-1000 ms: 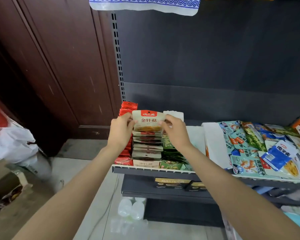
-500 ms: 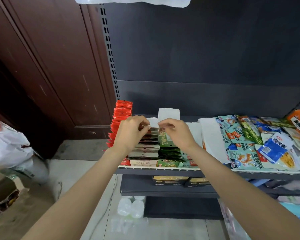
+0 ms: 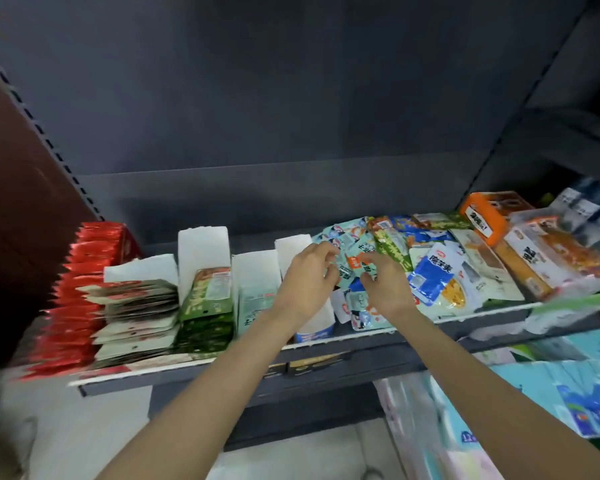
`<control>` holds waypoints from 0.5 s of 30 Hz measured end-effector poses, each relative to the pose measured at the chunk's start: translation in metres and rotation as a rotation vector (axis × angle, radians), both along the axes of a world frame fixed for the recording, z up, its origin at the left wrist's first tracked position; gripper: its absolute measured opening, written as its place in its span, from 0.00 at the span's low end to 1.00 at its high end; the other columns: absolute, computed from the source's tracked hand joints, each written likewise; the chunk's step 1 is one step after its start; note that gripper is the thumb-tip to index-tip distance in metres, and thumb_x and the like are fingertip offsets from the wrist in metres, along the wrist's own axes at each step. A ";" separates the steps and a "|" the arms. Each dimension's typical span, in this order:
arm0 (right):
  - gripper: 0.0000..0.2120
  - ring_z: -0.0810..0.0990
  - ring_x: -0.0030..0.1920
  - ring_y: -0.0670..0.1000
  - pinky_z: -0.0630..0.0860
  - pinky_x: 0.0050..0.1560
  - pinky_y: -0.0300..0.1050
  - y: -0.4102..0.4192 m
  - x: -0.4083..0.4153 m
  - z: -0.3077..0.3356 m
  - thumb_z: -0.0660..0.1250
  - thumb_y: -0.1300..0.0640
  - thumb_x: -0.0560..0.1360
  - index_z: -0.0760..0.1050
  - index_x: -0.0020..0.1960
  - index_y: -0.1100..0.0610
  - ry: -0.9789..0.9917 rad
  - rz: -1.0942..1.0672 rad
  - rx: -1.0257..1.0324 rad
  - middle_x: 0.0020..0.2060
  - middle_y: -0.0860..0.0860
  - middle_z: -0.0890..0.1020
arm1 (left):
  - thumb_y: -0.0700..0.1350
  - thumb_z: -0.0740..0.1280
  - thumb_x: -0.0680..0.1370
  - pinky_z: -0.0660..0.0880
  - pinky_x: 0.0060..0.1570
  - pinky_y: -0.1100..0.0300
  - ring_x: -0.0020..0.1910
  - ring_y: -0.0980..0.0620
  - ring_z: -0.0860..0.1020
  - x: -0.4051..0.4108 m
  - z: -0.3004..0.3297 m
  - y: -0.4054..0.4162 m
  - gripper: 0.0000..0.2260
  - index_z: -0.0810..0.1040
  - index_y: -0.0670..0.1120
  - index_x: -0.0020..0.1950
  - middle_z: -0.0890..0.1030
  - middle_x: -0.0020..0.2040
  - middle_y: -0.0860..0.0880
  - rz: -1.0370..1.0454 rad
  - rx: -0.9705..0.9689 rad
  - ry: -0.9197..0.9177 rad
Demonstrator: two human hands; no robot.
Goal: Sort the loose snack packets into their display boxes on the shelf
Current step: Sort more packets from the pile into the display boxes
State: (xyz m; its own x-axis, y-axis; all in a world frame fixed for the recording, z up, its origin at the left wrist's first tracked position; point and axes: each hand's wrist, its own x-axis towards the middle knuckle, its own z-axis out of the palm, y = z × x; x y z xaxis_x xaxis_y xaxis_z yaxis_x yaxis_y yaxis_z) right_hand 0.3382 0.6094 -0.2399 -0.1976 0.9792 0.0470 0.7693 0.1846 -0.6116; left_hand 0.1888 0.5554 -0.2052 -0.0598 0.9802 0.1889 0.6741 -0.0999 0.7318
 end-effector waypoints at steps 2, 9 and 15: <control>0.21 0.68 0.67 0.57 0.67 0.64 0.49 0.020 0.041 -0.015 0.64 0.61 0.76 0.67 0.69 0.58 -0.075 -0.023 -0.073 0.65 0.57 0.71 | 0.35 0.57 0.79 0.72 0.58 0.56 0.55 0.47 0.77 0.034 -0.015 0.025 0.14 0.75 0.41 0.62 0.77 0.58 0.43 -0.012 -0.095 -0.010; 0.34 0.47 0.77 0.52 0.52 0.74 0.47 0.094 0.157 -0.056 0.60 0.46 0.79 0.48 0.77 0.55 -0.307 0.121 -0.261 0.77 0.53 0.50 | 0.30 0.52 0.79 0.68 0.61 0.59 0.62 0.45 0.74 0.130 -0.063 0.106 0.17 0.71 0.38 0.65 0.75 0.62 0.40 0.026 -0.426 -0.058; 0.36 0.46 0.77 0.50 0.48 0.74 0.53 0.122 0.199 -0.074 0.62 0.42 0.76 0.47 0.77 0.47 -0.461 0.210 -0.277 0.77 0.48 0.44 | 0.42 0.61 0.80 0.75 0.53 0.52 0.54 0.42 0.77 0.179 -0.084 0.146 0.11 0.74 0.36 0.58 0.78 0.56 0.39 0.111 -0.612 0.122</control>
